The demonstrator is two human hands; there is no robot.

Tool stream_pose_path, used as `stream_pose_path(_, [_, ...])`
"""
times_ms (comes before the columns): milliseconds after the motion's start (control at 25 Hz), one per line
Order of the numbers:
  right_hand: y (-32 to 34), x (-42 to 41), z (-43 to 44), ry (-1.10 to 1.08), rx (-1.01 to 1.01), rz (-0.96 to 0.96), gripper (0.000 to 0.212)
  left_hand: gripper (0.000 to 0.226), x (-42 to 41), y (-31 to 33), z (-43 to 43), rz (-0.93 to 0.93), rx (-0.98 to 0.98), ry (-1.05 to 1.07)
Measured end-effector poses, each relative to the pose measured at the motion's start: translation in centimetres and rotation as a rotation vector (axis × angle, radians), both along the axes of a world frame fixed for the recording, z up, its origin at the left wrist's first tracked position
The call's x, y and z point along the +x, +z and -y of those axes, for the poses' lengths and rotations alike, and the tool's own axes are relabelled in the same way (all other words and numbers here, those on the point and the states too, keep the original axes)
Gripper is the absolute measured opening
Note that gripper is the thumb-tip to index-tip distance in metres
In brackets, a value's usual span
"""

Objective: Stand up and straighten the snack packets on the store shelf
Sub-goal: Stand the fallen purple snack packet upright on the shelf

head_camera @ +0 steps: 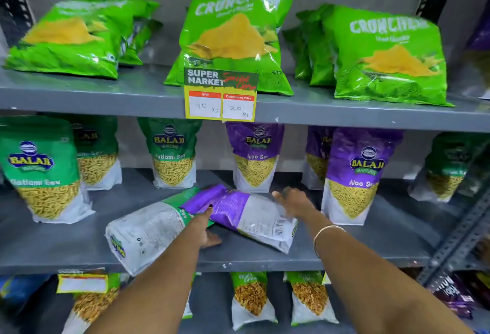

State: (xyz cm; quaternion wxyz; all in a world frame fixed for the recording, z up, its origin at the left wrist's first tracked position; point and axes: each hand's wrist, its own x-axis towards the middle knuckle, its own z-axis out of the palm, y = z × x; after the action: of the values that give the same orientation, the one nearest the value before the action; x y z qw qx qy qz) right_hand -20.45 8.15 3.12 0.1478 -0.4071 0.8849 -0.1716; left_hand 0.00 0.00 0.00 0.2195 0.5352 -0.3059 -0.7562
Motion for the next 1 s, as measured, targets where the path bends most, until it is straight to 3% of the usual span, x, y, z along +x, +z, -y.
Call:
stream_pose_path(120, [-0.4, -1.6, 1.5, 0.037, 0.104, 0.089, 0.04, 0.063, -1.0, -0.3, 0.5, -0.091, 0.059, 0.048])
stream_pose_path(240, [0.2, -3.0, 1.9, 0.11, 0.229, 0.271, 0.043, 0.039, -2.0, -0.9, 1.4, -0.08, 0.081, 0.075])
stream_pose_path(400, [1.2, -4.4, 1.3, 0.252, 0.345, 0.307, 0.048, 0.023, -2.9, 0.9, 0.2, -0.103, 0.008, 0.092])
stream_pose_path(520, [2.5, -4.1, -0.2, 0.326, 0.318, 0.341, 0.048, 0.021, -2.9, 2.7, -0.6, -0.14, -0.045, 0.14])
stream_pose_path(720, [2.8, -3.4, -1.7, 0.34, 0.202, 0.501, 0.024, 0.01, -2.1, 7.7, 0.3, -0.125, -0.223, 0.02])
stream_pose_path(760, [2.3, -3.5, -1.6, 0.33, 0.147, 0.513, 0.026, 0.011, -2.3, 8.9, 0.3, -0.125, -0.278, -0.047])
stream_pose_path(840, [0.9, -3.8, -1.0, 0.293, -0.009, 0.575, 0.041, 0.038, -3.2, 10.4, 0.7, -0.077, -0.399, -0.182])
stream_pose_path(920, [-1.9, -4.7, 0.4, 0.228, -0.157, 0.621, 0.07, 0.053, -4.5, 11.1, 0.9, -0.015, -0.489, -0.27])
stream_pose_path(1000, [-5.9, -6.4, 2.1, 0.138, -0.276, 0.607, 0.101, 0.035, -5.5, 10.8, 1.0, -0.026, -0.538, -0.291])
